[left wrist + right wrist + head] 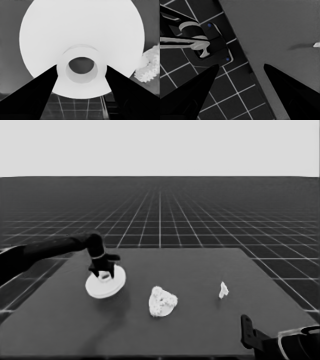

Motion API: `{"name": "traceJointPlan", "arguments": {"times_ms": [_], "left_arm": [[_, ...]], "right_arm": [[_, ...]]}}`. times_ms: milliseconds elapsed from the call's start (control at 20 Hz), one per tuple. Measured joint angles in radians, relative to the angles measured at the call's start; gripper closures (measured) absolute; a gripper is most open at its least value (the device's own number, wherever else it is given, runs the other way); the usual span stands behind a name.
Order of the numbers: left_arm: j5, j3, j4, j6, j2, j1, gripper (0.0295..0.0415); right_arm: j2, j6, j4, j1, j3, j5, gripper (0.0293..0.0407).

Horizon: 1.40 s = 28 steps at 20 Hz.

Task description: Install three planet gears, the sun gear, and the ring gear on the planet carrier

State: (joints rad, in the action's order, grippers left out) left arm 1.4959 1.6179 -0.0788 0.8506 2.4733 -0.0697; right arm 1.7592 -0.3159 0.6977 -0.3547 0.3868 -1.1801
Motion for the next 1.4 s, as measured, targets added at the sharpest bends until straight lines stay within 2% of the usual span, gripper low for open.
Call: {"name": "traceJointPlan", "arguments": {"times_ms": [200, 250, 300, 400, 500, 700, 800, 900, 1400], "left_arm": [[0.005, 0.001, 0.006, -0.001, 0.000, -0.006, 0.0362], [0.020, -0.157, -0.034, 0.328, 0.076, 0.010, 0.0362], [0.036, -0.184, -0.053, 0.492, 0.263, 0.025, 0.0362], [0.047, -0.067, -0.064, 0.557, 0.488, 0.039, 0.0362], [0.048, 0.009, -0.067, 0.554, 0.566, 0.042, 0.0362], [0.048, 0.052, -0.069, 0.548, 0.600, 0.044, 0.0362], [0.034, 0.085, -0.132, 0.528, 0.610, 0.108, 0.0362], [0.027, 0.101, -0.153, 0.519, 0.614, 0.132, 0.0362], [0.023, 0.109, -0.164, 0.490, 0.616, 0.145, 0.0362]], "right_arm": [[0.000, 0.000, 0.000, 0.000, 0.000, 0.000, 0.0315], [0.000, 0.000, 0.000, 0.000, 0.000, 0.000, 0.0315], [0.000, 0.000, 0.000, 0.000, 0.000, 0.000, 0.0315], [0.000, 0.000, 0.000, 0.000, 0.000, 0.000, 0.0315], [0.000, 0.000, 0.000, 0.000, 0.000, 0.000, 0.0315], [0.000, 0.000, 0.000, 0.000, 0.000, 0.000, 0.0315], [0.000, 0.000, 0.000, 0.000, 0.000, 0.000, 0.0315], [0.000, 0.000, 0.000, 0.000, 0.000, 0.000, 0.0315], [0.000, 0.000, 0.000, 0.000, 0.000, 0.000, 0.0315]]}}
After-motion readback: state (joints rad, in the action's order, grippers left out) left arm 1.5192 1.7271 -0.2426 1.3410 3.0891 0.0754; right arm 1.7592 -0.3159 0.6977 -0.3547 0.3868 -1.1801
